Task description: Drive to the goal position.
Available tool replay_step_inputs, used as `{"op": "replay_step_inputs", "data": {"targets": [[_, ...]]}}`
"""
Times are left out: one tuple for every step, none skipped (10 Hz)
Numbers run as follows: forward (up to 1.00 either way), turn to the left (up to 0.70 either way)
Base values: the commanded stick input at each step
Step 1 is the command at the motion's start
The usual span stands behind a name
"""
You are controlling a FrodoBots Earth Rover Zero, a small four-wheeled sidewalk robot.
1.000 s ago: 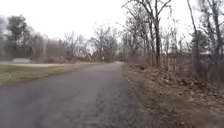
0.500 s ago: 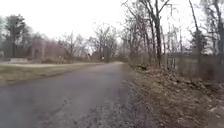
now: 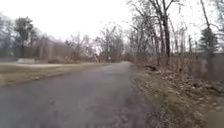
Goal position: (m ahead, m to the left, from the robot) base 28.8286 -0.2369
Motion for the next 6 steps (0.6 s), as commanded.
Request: {"op": "replay_step_inputs", "data": {"targets": [[1.00, 0.00], [1.00, 0.00], [1.00, -0.35], [1.00, -0.23], [1.00, -0.11], [1.00, 0.00]]}}
